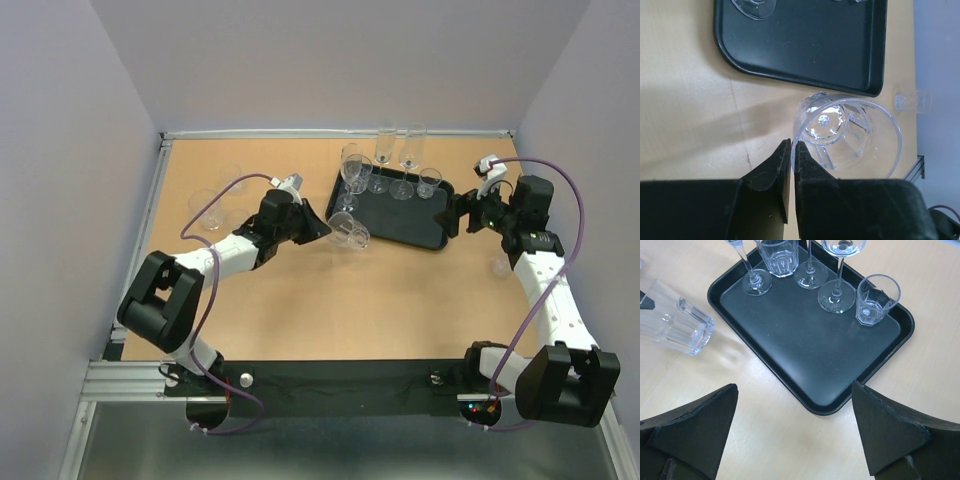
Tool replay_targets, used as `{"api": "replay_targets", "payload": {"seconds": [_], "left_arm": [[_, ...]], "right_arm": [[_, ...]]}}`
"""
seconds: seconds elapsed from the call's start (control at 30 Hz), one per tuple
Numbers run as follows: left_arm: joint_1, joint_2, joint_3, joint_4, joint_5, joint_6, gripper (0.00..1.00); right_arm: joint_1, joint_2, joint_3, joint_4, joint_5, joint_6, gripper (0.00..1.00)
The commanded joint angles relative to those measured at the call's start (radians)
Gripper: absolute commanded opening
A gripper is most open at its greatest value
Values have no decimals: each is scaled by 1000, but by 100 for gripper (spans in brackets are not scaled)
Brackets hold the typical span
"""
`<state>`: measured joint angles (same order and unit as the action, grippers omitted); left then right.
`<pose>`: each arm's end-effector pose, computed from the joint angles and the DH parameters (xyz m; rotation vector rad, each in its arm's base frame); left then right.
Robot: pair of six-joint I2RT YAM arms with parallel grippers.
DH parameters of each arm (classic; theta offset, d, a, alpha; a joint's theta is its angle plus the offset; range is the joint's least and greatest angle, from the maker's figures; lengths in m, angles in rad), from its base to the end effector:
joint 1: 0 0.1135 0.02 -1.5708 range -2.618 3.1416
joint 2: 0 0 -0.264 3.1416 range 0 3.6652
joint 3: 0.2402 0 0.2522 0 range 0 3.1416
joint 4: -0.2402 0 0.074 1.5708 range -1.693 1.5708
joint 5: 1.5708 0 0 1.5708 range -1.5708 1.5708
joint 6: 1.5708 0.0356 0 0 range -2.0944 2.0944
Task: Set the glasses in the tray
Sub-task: Place the glass into the tray
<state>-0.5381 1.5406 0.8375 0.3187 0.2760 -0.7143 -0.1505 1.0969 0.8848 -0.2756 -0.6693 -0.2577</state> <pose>0.2853 -0.1816 0.2242 0.0111 2.1045 -1.0638 0.2422 -0.0144 0.3077 -0.5063 1.9047 0.4217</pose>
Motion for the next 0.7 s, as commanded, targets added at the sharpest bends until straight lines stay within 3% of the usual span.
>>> {"api": "replay_targets", "payload": {"seconds": [0.0,0.37,0.67], "left_arm": [[-16,21,51,158,23,-115,0],[-49,147,104,272,17,-218,0],[-66,205,149,296,-109,-260,0]], "right_arm": [[-8,-26,5,50,-1,8,100],[-8,-28,5,50,-6,6,100],[-8,-25,6,52,-7,6,100]]}}
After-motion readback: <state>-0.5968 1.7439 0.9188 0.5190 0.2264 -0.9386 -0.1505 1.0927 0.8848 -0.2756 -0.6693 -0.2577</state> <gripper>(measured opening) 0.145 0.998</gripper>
